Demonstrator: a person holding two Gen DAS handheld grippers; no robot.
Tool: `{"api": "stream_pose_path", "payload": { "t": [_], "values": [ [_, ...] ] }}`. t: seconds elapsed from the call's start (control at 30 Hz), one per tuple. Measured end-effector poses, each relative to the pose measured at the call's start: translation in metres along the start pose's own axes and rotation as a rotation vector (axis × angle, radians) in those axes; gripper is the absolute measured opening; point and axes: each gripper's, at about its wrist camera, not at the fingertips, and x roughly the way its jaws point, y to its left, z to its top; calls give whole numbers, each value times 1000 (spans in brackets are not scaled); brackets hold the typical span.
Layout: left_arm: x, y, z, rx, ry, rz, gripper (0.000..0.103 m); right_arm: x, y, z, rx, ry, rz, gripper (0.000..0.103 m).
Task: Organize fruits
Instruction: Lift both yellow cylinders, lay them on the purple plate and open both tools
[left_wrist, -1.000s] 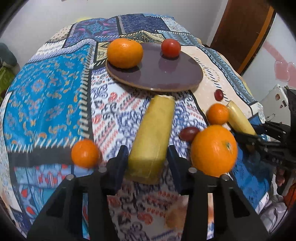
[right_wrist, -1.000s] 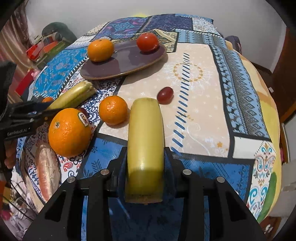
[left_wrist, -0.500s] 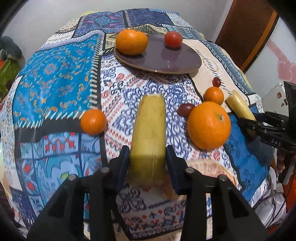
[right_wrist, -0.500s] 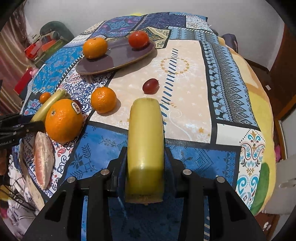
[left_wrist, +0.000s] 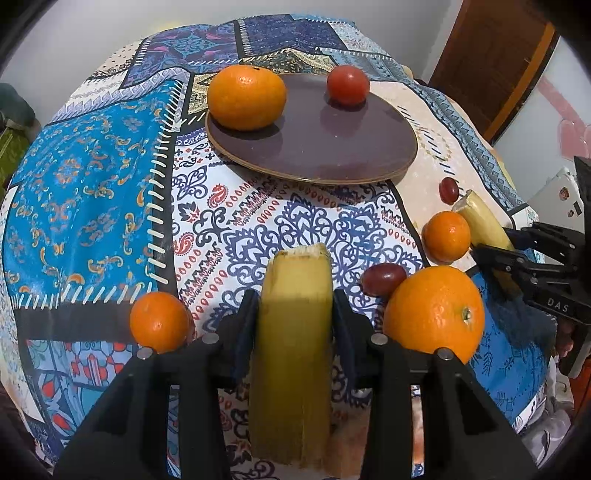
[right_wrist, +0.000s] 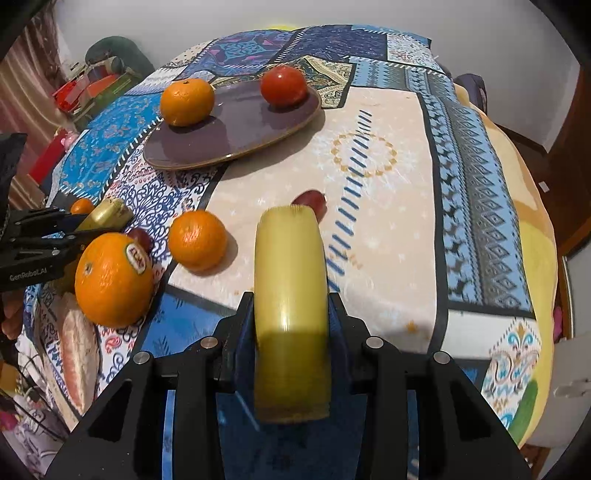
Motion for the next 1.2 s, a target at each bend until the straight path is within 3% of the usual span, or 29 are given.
{"api": "stream_pose_path", "payload": {
  "t": [0.17,0.37,0.6,0.83,1.2],
  "values": [
    [-9,4,2,-27,-26,-6,39,4,2,10,-12,-1,-4,35],
    [-43,1,6,-15,-125,7,38,-3,3,12,0,-28,-16,35],
    [-71,-2,15,-21,-202,3,38,-38,8,23,-18,-134,-33,35],
    [-83,-12,32,-7,-251,2,38,-58,11,41,-35,-209,-45,35],
    [-80,-23,61,13,-287,-25,38,-58,16,71,-62,-256,-36,35]
  ]
}}
